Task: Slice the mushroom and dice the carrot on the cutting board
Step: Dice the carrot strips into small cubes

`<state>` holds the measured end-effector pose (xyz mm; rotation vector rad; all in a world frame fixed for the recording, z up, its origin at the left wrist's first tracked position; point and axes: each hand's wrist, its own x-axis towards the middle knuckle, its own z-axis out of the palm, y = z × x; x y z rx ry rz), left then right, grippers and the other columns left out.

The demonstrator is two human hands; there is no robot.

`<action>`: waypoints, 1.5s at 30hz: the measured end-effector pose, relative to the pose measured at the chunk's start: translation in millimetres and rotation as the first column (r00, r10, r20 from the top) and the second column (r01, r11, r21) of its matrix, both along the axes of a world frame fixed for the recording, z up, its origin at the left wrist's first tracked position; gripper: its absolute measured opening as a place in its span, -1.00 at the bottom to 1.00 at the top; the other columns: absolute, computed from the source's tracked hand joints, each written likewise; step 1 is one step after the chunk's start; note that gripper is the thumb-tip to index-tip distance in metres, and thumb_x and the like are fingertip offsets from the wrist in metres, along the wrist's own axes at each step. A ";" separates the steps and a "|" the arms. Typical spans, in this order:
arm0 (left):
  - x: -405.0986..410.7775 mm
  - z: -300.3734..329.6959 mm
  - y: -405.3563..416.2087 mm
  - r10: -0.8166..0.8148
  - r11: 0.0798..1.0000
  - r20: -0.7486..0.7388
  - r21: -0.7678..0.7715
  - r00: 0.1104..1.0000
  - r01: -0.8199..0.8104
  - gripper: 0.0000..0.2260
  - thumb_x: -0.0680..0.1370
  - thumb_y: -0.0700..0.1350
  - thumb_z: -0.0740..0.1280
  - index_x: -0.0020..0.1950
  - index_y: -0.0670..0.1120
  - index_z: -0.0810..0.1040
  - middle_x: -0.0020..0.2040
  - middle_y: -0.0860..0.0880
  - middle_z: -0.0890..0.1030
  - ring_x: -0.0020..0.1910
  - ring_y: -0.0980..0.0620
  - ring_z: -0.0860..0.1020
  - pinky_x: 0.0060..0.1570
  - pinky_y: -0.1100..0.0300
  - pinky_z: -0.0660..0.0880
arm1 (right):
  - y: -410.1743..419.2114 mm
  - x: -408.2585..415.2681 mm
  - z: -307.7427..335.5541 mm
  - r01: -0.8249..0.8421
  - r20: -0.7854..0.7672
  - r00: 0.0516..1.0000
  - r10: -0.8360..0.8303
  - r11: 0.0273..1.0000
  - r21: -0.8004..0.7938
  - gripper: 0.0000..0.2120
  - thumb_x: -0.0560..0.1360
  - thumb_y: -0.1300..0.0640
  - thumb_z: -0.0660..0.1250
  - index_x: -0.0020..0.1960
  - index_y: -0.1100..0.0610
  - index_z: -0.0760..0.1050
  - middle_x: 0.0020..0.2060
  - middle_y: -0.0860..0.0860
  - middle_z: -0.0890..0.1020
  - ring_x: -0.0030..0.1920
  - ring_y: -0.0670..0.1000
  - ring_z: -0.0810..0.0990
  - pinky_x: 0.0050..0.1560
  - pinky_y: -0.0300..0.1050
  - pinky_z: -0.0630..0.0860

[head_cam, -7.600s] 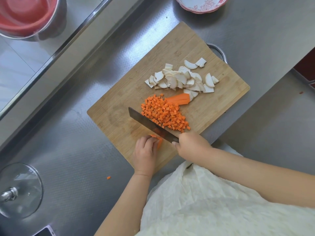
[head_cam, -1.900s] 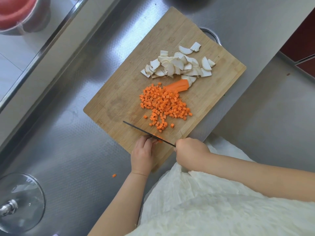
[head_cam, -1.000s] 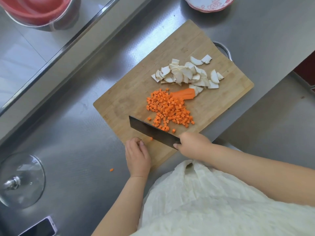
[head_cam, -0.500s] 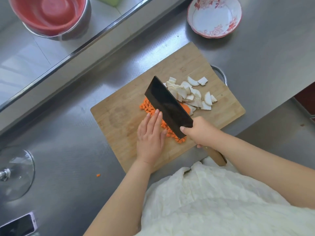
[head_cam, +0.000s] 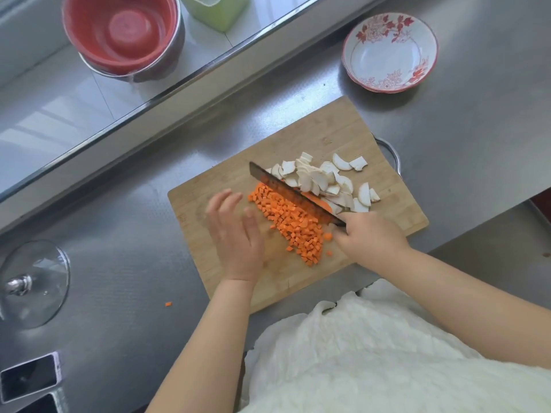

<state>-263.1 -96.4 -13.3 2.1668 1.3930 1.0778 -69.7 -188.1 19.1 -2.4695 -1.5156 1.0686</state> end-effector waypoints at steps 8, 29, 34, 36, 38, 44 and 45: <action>33.9 85.1 38.6 -0.512 0.573 -0.224 -0.809 0.829 0.135 -0.82 0.61 0.07 0.21 -0.08 0.07 0.56 -0.16 0.13 0.58 -0.13 0.17 0.53 -0.12 0.24 0.44 | -5.9 8.8 -12.7 -0.422 0.414 0.859 0.300 0.874 0.242 -0.59 0.11 0.09 0.58 -0.05 0.08 0.66 -0.47 -0.01 0.56 -0.51 0.07 0.54 -0.54 -0.26 0.30; 101.2 5.6 58.9 -0.744 0.661 -0.542 -0.682 0.391 0.312 -0.76 0.56 -0.06 0.30 0.23 0.05 0.50 0.13 0.06 0.52 0.10 0.03 0.48 -0.11 0.15 0.43 | -33.3 18.8 -28.6 -0.490 0.397 0.837 0.376 0.838 0.239 -0.59 0.02 0.09 0.57 -0.14 0.12 0.68 -0.56 0.00 0.48 -0.59 0.07 0.46 -0.52 -0.25 0.22; 115.6 -14.2 59.3 -0.733 0.599 -0.679 -0.616 0.041 0.512 -0.71 0.55 0.04 0.32 0.24 0.00 0.50 0.11 0.02 0.53 0.10 -0.03 0.49 -0.02 0.10 0.47 | -39.3 24.3 -30.9 -0.478 0.391 0.839 0.379 0.856 0.198 -0.62 0.02 0.02 0.59 -0.18 0.08 0.67 -0.57 -0.03 0.48 -0.59 0.04 0.46 -0.49 -0.24 0.12; 115.7 -21.8 55.8 -0.669 0.582 -0.742 -0.560 -0.043 0.589 -0.60 0.53 0.09 0.34 0.31 -0.03 0.45 0.22 0.00 0.48 0.17 -0.04 0.47 0.12 0.08 0.44 | -40.8 25.4 -31.3 -0.482 0.389 0.838 0.384 0.854 0.195 -0.66 0.05 0.01 0.58 -0.20 0.07 0.66 -0.56 -0.04 0.49 -0.59 0.03 0.46 -0.50 -0.25 0.13; 114.9 -26.1 51.5 -0.640 0.578 -0.765 -0.541 -0.072 0.611 -0.51 0.51 0.12 0.35 0.37 -0.04 0.37 0.30 -0.03 0.43 0.23 -0.06 0.42 0.19 0.05 0.41 | -41.4 26.0 -31.4 -0.477 0.371 0.846 0.383 0.854 0.206 -0.69 0.09 0.01 0.56 -0.20 0.07 0.65 -0.55 -0.03 0.50 -0.59 0.03 0.47 -0.53 -0.27 0.19; 108.1 -29.0 44.5 -0.642 0.609 -0.767 -0.513 -0.003 0.606 -0.51 0.51 0.10 0.34 0.38 -0.04 0.34 0.29 -0.02 0.43 0.24 -0.04 0.39 0.12 0.11 0.37 | -43.4 25.3 -33.1 -0.483 0.351 0.845 0.404 0.858 0.174 -0.74 0.13 -0.01 0.54 -0.22 0.04 0.64 -0.55 -0.05 0.51 -0.58 0.02 0.47 -0.55 -0.27 0.21; 105.6 -28.9 43.8 -0.649 0.612 -0.761 -0.510 0.015 0.605 -0.51 0.51 0.08 0.34 0.37 -0.04 0.33 0.29 -0.02 0.43 0.23 -0.03 0.39 0.11 0.12 0.38 | -43.8 25.2 -32.9 -0.483 0.355 0.843 0.405 0.860 0.167 -0.74 0.13 -0.01 0.54 -0.22 0.03 0.64 -0.55 -0.05 0.50 -0.59 0.01 0.47 -0.54 -0.27 0.18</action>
